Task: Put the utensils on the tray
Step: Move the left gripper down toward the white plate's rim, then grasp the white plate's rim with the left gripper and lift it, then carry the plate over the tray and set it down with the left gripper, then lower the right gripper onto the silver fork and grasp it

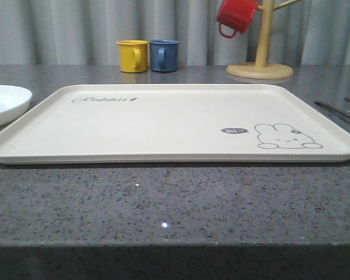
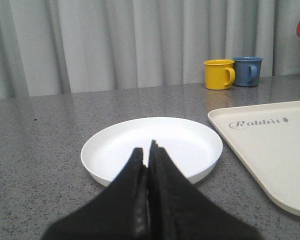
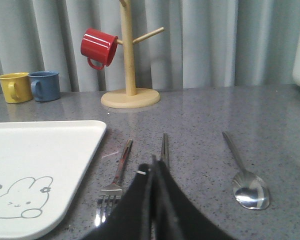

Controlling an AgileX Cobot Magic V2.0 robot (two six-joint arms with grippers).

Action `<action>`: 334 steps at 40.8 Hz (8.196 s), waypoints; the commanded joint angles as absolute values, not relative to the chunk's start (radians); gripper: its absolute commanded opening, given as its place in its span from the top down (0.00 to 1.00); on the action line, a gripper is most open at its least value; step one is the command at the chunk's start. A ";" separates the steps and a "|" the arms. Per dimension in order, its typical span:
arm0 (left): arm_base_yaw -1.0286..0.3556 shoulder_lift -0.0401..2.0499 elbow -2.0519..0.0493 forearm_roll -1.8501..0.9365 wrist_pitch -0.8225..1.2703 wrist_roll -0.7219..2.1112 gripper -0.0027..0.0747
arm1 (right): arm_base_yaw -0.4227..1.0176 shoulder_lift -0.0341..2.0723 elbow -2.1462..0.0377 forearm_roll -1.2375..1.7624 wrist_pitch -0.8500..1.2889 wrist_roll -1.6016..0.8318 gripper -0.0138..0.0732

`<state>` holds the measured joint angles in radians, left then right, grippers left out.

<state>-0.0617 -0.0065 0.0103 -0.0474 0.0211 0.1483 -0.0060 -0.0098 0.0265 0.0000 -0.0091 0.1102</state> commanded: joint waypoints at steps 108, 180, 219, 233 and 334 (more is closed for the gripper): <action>-0.061 0.619 -0.734 -0.018 0.846 0.141 0.30 | -0.012 0.472 -0.676 -0.012 0.674 0.039 0.28; 0.357 1.541 -1.118 -0.480 0.776 0.438 0.76 | -0.012 0.472 -0.676 -0.012 0.674 0.039 0.28; 0.063 1.368 -1.229 -0.570 0.901 0.517 0.99 | -0.012 0.472 -0.676 -0.012 0.674 0.039 0.28; -0.134 1.515 -1.229 -0.605 0.840 0.517 0.99 | -0.012 0.472 -0.676 -0.012 0.674 0.039 0.28; -0.707 0.586 -0.858 -0.062 0.831 0.140 0.44 | 0.127 1.277 -1.136 0.007 1.024 0.024 0.33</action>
